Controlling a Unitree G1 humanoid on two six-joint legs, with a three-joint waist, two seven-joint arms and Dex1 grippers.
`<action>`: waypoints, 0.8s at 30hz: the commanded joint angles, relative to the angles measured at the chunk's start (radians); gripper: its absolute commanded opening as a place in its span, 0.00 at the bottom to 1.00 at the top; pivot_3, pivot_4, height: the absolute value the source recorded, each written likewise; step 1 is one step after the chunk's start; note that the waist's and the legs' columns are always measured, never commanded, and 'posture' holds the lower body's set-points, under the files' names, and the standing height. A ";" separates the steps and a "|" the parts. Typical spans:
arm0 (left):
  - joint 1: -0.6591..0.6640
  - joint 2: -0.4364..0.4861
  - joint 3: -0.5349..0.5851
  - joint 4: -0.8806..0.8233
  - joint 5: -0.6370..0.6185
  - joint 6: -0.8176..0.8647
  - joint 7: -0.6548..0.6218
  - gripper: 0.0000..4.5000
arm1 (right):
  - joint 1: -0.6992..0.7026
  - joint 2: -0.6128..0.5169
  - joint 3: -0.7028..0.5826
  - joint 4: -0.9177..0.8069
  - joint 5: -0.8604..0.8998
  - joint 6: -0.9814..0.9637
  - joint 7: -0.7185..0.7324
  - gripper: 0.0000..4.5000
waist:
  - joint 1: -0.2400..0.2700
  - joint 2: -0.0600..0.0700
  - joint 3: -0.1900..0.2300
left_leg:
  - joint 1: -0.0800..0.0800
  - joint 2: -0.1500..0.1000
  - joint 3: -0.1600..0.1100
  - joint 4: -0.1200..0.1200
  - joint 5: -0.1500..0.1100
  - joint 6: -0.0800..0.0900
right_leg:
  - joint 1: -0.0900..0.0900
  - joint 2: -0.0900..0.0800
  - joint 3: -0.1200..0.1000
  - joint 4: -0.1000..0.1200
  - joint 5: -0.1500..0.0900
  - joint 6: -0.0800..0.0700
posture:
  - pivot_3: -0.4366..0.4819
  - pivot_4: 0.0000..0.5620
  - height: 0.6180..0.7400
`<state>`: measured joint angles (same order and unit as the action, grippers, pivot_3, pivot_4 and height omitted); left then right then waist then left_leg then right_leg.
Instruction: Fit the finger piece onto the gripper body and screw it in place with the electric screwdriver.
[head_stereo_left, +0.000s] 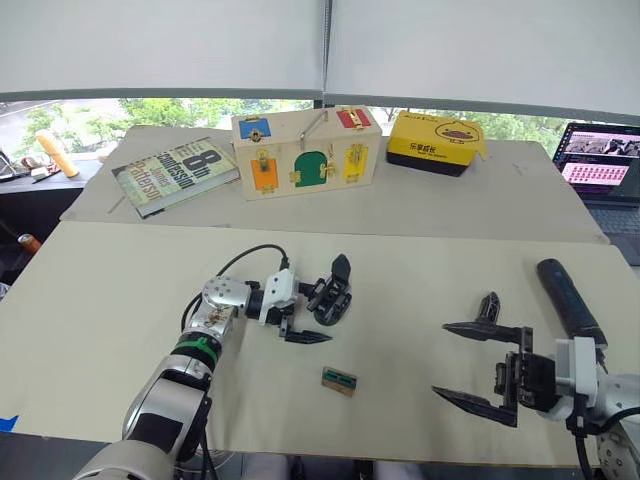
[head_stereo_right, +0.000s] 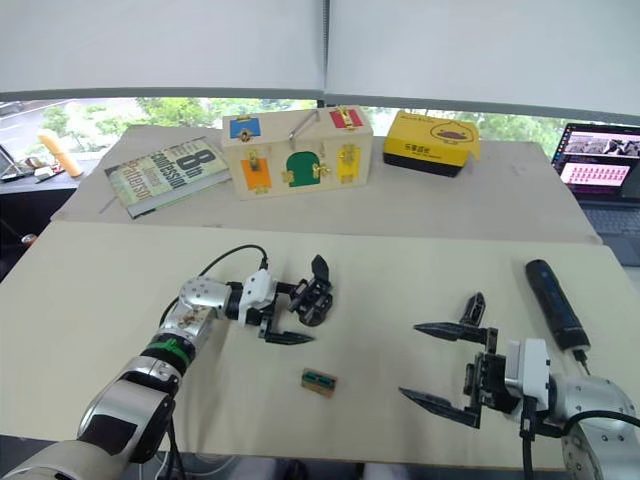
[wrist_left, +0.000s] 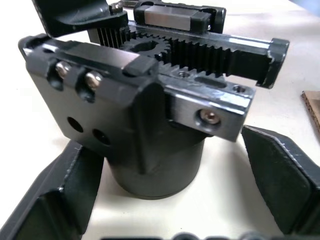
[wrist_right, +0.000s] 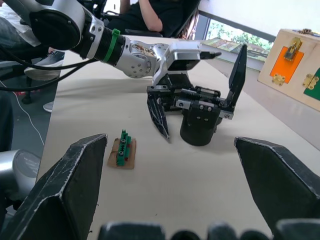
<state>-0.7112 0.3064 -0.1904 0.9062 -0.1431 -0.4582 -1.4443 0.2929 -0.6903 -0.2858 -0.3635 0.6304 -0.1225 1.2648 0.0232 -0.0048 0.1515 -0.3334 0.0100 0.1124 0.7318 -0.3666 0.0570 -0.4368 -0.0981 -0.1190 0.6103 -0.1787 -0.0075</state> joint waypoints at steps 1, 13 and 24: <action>0.017 0.001 0.008 0.020 0.018 -0.034 0.017 0.60 | 0.002 -0.007 -0.026 -0.037 0.018 -0.005 -0.003 1.00 | 0.000 0.000 0.000 | 0.000 0.000 0.000 0.000 0.000 0.000 | 0.000 0.000 0.000 0.000 0.000 0.000 | 0.48 0.27 1.00; 0.323 0.029 0.038 -0.610 -0.059 0.326 0.229 0.51 | 0.020 0.010 -0.020 -0.030 0.010 -0.021 -0.004 1.00 | -0.011 0.001 0.000 | 0.000 0.003 -0.001 0.000 0.000 0.000 | -0.001 0.000 0.000 -0.001 0.001 -0.001 | 0.48 0.27 1.00; 0.472 -0.013 -0.017 -0.826 0.021 0.469 0.491 0.51 | 0.021 0.022 -0.015 -0.028 0.000 -0.026 -0.012 1.00 | 0.012 0.001 0.000 | 0.000 0.003 -0.002 0.000 0.000 0.001 | -0.001 -0.002 0.000 0.000 0.001 -0.001 | 0.48 0.27 1.00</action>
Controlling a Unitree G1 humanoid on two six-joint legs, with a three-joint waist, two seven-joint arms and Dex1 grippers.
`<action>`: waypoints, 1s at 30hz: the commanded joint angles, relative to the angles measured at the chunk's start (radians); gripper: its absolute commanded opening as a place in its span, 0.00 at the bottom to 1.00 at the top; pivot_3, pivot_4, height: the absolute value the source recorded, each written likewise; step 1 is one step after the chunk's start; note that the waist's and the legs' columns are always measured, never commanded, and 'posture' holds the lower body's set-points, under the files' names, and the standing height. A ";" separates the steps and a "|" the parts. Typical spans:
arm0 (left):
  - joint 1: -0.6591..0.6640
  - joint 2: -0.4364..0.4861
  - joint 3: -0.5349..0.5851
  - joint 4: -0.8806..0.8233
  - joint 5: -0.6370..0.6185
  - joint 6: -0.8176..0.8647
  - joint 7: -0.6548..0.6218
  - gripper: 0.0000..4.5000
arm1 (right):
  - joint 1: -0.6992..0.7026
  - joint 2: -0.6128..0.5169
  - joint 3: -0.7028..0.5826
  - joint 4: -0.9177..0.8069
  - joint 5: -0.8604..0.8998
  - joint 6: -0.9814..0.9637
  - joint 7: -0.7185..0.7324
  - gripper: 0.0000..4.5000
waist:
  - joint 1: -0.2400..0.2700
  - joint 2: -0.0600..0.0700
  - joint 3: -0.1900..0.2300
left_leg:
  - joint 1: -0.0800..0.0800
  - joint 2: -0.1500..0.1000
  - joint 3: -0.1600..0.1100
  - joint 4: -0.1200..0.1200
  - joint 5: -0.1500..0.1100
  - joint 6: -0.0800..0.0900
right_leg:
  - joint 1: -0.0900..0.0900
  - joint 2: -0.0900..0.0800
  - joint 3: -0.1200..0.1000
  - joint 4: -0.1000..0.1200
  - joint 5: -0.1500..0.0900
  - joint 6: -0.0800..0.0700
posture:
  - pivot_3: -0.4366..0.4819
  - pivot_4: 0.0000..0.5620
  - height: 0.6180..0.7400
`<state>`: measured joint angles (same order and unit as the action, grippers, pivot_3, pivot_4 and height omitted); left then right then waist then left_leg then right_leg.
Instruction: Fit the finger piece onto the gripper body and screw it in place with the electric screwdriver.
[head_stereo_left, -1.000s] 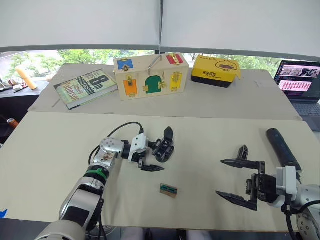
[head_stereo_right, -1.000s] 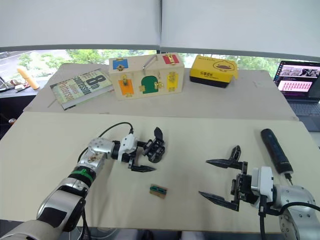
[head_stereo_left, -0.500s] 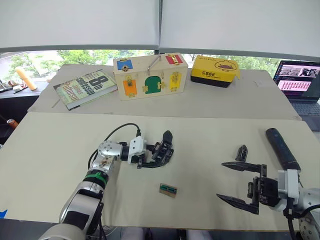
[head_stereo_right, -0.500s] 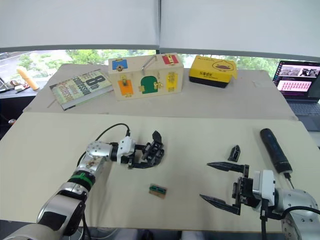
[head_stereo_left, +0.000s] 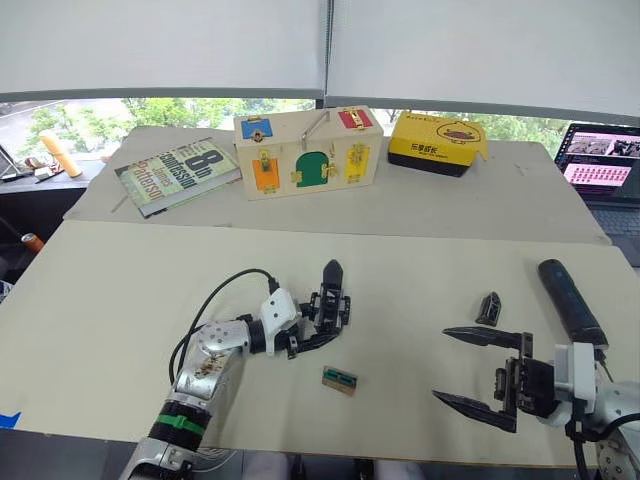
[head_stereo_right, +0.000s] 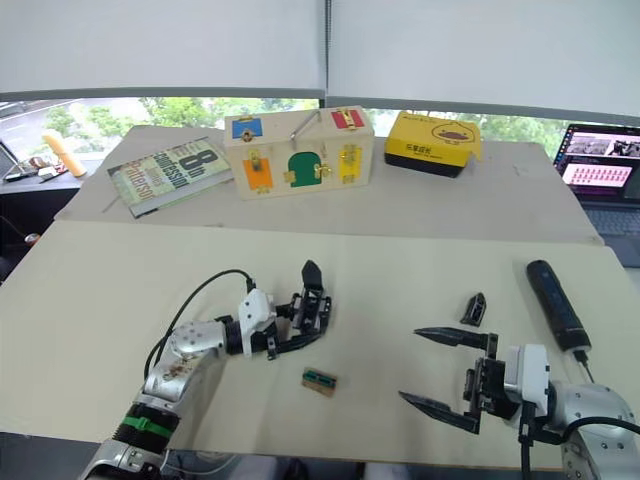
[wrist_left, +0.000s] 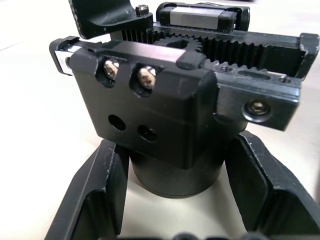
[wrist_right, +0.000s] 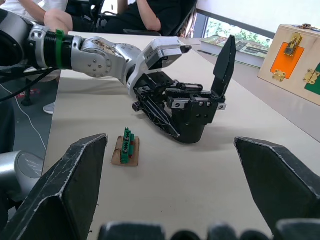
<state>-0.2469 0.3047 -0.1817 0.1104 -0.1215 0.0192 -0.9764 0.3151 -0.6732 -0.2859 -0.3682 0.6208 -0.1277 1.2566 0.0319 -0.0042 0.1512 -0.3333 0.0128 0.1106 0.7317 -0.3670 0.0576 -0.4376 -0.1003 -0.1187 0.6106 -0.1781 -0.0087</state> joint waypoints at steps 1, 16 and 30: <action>0.008 -0.011 -0.032 -0.025 0.000 -0.013 0.019 0.51 | -0.002 0.004 -0.015 -0.023 0.010 -0.020 -0.004 1.00 | 0.005 0.000 0.000 | 0.000 0.000 0.000 0.000 0.000 0.000 | 0.000 0.000 0.000 0.000 0.000 0.000 | 0.48 0.27 1.00; -0.031 0.021 -0.088 0.039 0.005 0.003 -0.008 0.51 | -0.022 -0.016 -0.035 -0.004 0.015 -0.009 0.005 1.00 | 0.012 0.002 -0.001 | 0.000 0.000 0.000 0.000 0.000 0.000 | 0.001 0.000 -0.001 0.000 0.000 0.000 | 0.48 0.27 1.00; 0.046 0.184 0.069 0.039 -0.159 -0.034 -0.159 0.97 | -0.006 -0.062 -0.132 -0.008 0.082 0.095 -0.036 1.00 | -0.014 0.002 -0.001 | 0.002 0.002 0.000 -0.001 0.000 0.000 | 0.000 -0.005 -0.001 0.001 -0.001 -0.002 | 0.48 0.27 1.00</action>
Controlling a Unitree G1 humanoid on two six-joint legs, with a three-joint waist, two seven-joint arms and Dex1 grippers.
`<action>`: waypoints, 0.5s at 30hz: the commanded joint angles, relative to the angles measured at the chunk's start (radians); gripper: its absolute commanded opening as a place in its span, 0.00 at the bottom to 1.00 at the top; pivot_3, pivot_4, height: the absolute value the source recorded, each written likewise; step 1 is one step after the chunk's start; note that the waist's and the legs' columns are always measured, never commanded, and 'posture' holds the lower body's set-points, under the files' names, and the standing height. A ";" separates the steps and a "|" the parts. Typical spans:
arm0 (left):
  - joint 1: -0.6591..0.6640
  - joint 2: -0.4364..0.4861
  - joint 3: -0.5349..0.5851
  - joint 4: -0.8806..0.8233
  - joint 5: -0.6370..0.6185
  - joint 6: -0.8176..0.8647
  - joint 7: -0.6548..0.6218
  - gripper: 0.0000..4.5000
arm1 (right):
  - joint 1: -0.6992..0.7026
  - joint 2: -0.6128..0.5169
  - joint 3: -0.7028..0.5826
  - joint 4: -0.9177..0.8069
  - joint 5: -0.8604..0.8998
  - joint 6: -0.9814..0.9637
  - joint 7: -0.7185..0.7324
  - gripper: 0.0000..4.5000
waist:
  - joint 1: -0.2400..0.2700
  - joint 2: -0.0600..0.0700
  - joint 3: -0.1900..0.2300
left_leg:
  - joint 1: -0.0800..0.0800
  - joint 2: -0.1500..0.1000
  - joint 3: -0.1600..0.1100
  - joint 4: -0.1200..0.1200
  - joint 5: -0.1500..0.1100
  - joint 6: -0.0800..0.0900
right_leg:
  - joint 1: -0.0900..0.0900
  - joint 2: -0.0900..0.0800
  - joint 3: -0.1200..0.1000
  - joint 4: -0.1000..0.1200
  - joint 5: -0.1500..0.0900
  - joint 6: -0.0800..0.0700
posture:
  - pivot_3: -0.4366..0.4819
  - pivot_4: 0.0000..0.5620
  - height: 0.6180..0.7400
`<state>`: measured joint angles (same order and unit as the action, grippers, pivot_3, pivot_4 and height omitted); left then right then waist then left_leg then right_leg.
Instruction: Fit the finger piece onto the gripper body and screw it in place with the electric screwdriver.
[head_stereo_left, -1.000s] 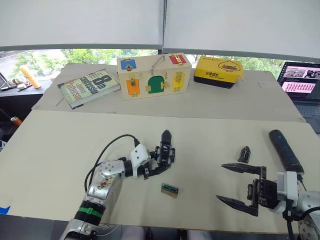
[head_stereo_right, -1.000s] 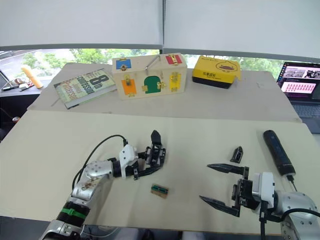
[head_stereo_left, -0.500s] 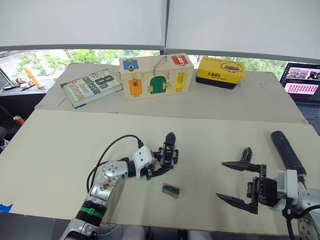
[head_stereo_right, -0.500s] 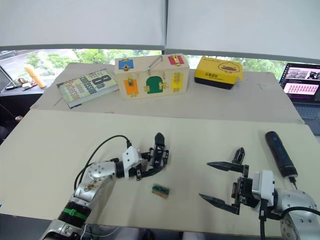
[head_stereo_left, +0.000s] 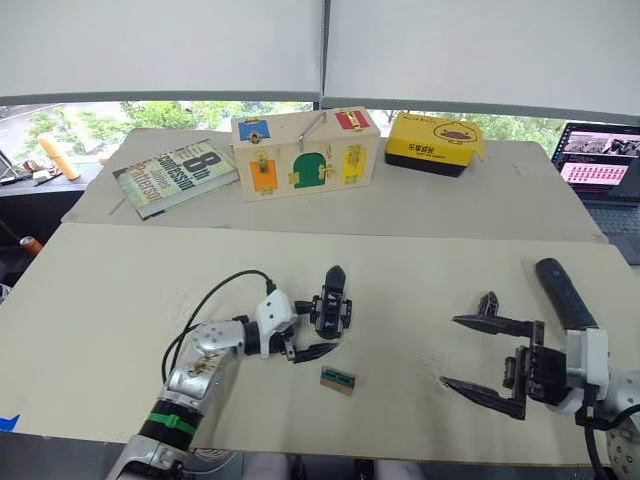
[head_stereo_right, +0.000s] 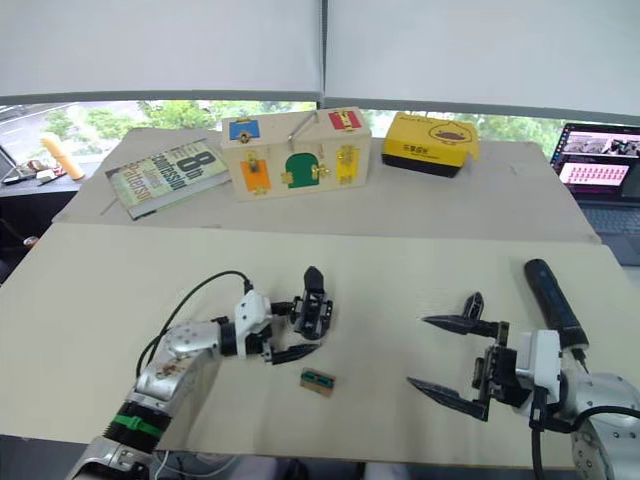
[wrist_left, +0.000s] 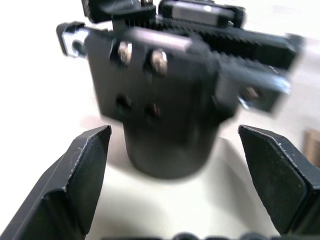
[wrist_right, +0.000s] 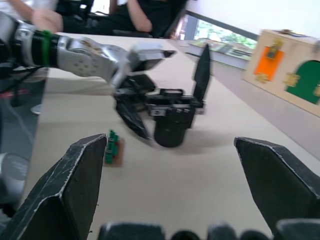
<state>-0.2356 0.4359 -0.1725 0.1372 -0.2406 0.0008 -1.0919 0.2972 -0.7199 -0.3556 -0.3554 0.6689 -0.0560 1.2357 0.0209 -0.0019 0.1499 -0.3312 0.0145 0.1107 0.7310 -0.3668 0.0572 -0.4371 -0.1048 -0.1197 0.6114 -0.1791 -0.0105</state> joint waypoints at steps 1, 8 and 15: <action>0.047 0.073 0.074 0.007 -0.056 -0.021 -0.061 0.97 | 0.018 -0.018 -0.079 -0.020 0.039 0.038 -0.026 1.00 | -0.006 0.000 0.000 | 0.000 0.000 0.000 0.000 0.000 0.000 | 0.000 -0.001 0.000 0.000 0.000 0.000 | 0.48 0.27 1.00; 0.133 0.233 0.234 -0.070 -0.221 -0.066 -0.249 0.97 | 0.129 -0.008 -0.253 -0.040 0.029 0.093 -0.106 1.00 | 0.000 0.000 0.000 | -0.003 0.000 0.000 0.000 0.000 0.000 | -0.002 -0.004 -0.001 -0.001 0.000 0.000 | 0.48 0.27 1.00; 0.269 0.322 0.334 -0.288 -0.369 0.087 -0.254 0.97 | 0.327 0.115 -0.375 -0.109 -0.018 0.131 -0.269 1.00 | 0.004 0.002 0.001 | -0.004 -0.001 -0.002 -0.002 0.000 -0.001 | -0.002 -0.004 0.000 -0.001 -0.002 0.002 | 0.48 0.27 1.00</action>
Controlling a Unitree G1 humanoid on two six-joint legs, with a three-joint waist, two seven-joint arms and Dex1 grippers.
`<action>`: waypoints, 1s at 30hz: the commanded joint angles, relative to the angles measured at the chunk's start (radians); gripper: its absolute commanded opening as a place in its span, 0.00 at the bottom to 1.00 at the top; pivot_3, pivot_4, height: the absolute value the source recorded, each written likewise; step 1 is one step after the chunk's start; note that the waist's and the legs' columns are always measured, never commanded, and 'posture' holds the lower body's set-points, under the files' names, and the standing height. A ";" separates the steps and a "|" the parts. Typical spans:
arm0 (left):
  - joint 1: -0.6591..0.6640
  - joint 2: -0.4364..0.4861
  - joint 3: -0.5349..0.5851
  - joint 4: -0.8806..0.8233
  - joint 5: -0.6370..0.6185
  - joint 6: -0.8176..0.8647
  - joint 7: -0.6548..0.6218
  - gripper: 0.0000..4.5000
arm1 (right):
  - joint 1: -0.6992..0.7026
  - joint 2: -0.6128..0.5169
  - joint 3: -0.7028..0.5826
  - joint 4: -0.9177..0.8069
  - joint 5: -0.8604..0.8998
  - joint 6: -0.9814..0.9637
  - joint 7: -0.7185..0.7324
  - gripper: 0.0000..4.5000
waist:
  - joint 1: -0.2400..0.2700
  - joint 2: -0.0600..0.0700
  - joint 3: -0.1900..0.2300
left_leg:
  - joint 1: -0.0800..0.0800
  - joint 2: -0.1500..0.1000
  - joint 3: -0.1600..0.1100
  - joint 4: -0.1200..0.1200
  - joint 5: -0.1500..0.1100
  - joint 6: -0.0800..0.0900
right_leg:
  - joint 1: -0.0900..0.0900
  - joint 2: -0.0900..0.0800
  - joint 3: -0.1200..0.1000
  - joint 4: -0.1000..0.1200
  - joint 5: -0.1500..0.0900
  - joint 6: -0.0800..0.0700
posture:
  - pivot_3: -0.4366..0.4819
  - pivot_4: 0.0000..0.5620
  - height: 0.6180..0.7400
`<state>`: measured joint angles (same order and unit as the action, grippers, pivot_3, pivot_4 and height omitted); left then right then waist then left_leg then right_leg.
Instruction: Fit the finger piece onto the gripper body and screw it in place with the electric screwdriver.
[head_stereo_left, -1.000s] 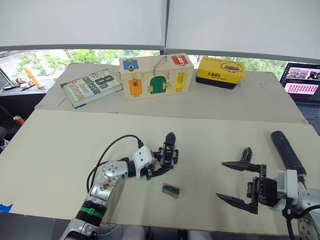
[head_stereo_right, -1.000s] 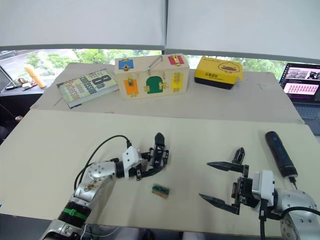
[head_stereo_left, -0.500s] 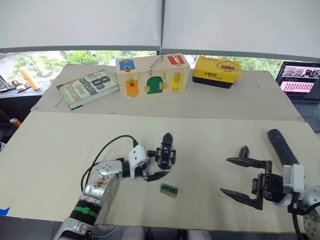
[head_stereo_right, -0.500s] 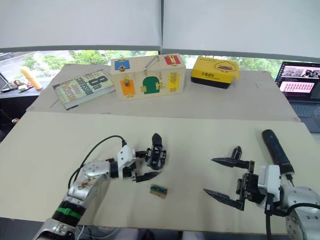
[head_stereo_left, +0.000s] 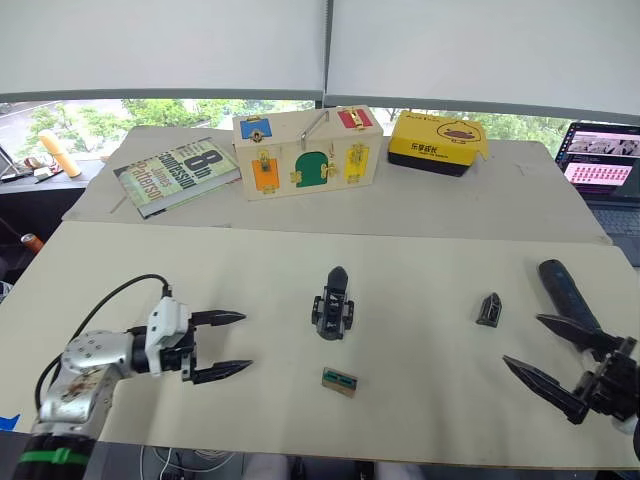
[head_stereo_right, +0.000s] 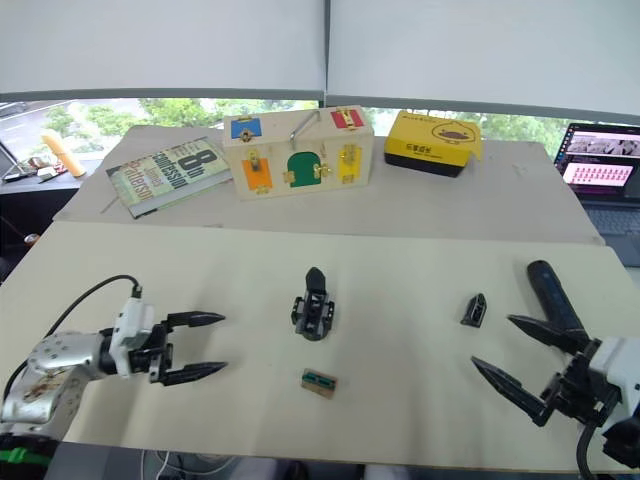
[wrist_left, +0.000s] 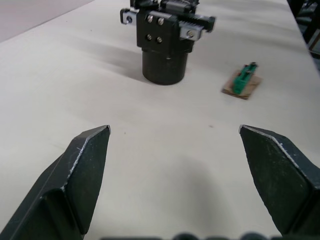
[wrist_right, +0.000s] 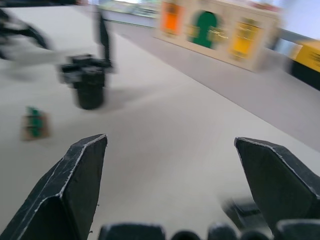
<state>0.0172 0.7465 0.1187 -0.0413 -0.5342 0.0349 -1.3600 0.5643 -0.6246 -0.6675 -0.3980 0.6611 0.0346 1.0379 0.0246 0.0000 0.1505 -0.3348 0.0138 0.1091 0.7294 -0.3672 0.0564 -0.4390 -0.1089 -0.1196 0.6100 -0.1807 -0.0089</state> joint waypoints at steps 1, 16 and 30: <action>0.016 0.017 0.051 -0.138 -0.091 0.082 0.033 0.97 | 0.084 0.025 -0.075 -0.086 -0.019 0.084 -0.121 1.00 | 0.001 0.000 0.000 | 0.000 0.000 0.000 0.000 0.000 0.000 | 0.000 0.000 0.000 0.000 0.000 0.000 | 0.48 0.27 1.00; -0.051 0.019 0.076 -0.378 -0.175 0.232 0.165 0.97 | -0.337 -0.207 0.048 -0.169 0.536 1.072 -0.906 1.00 | -0.017 -0.002 0.002 | 0.002 0.001 0.007 -0.002 0.001 -0.004 | 0.000 0.015 0.020 0.002 0.001 -0.003 | 0.48 0.27 1.00; -0.007 0.010 0.072 -0.426 -0.152 0.221 0.209 0.97 | -0.863 -0.052 0.263 0.120 0.484 1.358 -1.463 1.00 | -0.015 -0.002 0.002 | -0.002 -0.001 0.008 -0.003 0.002 -0.005 | -0.006 0.018 0.010 0.000 0.001 -0.002 | 0.48 0.27 1.00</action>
<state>0.0083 0.7570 0.1789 -0.4285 -0.6893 0.2670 -1.1577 -0.2717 -0.6858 -0.3988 -0.2759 1.1738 1.3760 -0.3931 0.0100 -0.0020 0.1521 -0.3368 0.0131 0.1168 0.7265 -0.3648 0.0516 -0.4454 -0.0908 -0.1101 0.6100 -0.1795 -0.0109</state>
